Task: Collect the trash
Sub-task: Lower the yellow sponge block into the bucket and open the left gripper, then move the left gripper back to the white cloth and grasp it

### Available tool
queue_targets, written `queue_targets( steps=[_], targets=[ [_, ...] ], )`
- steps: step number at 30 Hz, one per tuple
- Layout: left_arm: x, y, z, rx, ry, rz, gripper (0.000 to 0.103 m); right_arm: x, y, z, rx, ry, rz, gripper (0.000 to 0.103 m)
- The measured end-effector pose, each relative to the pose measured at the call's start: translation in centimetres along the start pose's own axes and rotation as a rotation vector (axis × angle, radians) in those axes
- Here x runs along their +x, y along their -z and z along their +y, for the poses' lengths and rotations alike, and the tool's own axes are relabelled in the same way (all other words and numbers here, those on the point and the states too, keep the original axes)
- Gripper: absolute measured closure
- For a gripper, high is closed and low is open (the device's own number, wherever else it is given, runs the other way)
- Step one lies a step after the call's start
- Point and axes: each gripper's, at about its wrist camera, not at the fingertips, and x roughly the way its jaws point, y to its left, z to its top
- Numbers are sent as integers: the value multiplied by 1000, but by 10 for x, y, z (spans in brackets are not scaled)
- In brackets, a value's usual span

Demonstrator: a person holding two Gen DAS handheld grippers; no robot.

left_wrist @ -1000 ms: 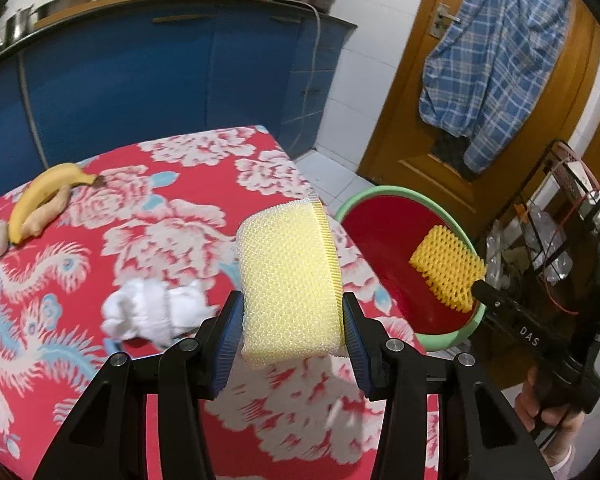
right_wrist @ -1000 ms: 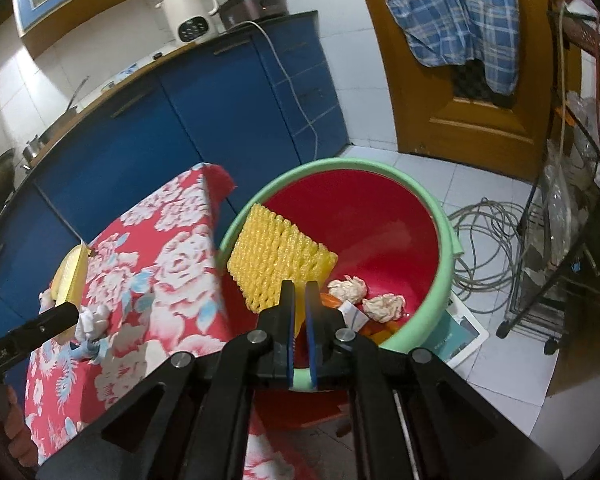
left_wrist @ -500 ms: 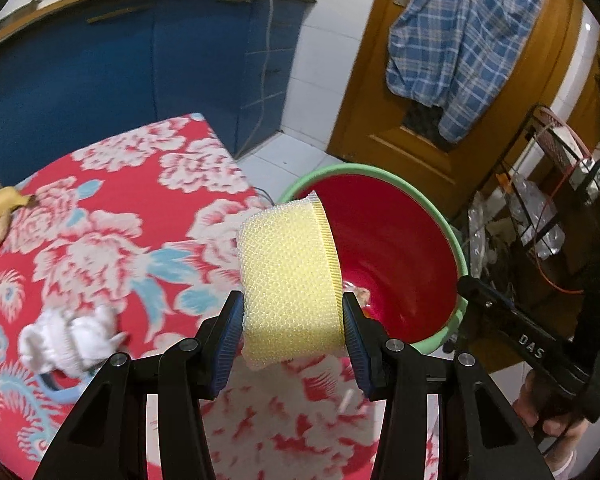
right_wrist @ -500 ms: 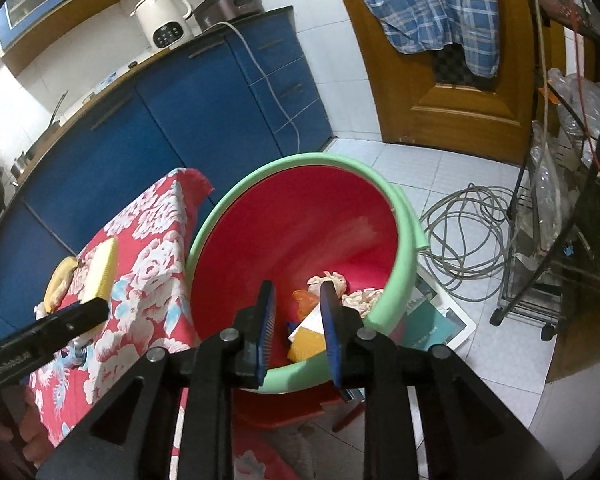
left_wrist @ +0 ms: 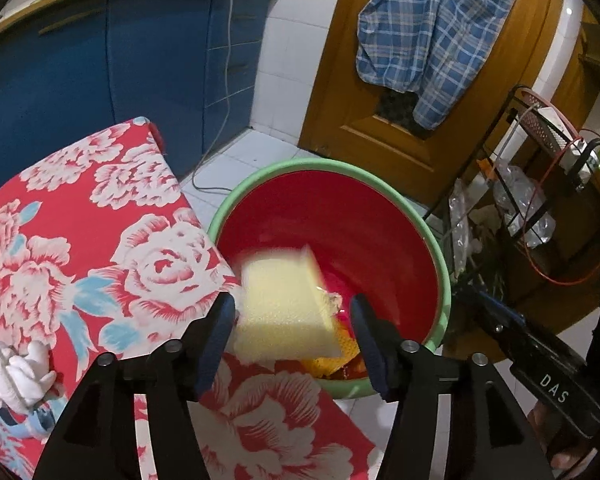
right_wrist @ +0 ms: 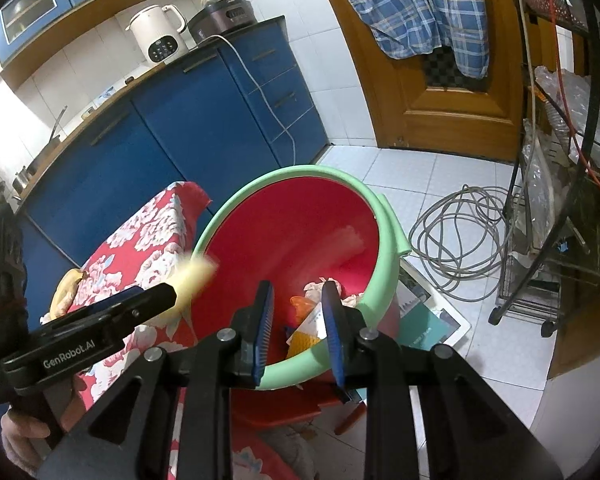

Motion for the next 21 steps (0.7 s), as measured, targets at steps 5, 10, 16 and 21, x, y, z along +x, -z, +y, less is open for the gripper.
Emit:
queue_targets(
  steps=[5, 10, 16, 21],
  targets=[
    [-5, 0, 3, -7, -26, -8, 39, -1, 0, 2, -1, -4, 0, 76],
    [-15, 3, 12, -31, -33, -21, 39, -2, 2, 9, -11, -13, 4, 75],
    [-33, 11, 28, -65, -60, -44, 39, -3, 5, 20, -31, -33, 9, 72],
    [-49, 19, 48, -108, -96, -60, 39, -3, 9, 36, -61, -60, 17, 72]
  ],
)
